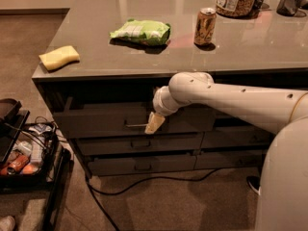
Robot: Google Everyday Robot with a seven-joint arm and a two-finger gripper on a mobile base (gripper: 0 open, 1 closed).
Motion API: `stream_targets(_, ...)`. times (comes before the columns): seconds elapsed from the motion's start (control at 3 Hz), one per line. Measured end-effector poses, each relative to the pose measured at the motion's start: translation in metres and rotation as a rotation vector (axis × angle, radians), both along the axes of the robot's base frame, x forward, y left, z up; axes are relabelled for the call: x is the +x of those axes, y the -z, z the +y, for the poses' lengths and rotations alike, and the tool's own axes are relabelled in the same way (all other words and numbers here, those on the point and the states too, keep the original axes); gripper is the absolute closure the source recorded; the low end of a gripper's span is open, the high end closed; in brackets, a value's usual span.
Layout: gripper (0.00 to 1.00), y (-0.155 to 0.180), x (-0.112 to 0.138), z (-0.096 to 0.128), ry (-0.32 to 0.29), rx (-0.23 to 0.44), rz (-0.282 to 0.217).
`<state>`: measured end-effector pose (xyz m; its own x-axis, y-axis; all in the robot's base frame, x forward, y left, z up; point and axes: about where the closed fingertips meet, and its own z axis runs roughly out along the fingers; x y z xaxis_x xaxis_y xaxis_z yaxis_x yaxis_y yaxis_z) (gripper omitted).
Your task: Close top drawer
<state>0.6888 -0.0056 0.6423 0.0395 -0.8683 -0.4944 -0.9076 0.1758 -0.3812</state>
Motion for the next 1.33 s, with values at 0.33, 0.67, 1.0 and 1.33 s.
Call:
stream_targets(0.33, 0.00, -0.011, -0.007, 0.001, -0.005, -0.019, -0.017)
stream_targets(0.67, 0.00, -0.034, -0.032, -0.002, -0.004, -0.027, -0.057)
stream_targets(1.0, 0.00, -0.035, -0.039, -0.002, -0.010, -0.034, -0.057)
stream_targets(1.33, 0.00, -0.007, -0.061, 0.000, 0.002, 0.007, 0.001)
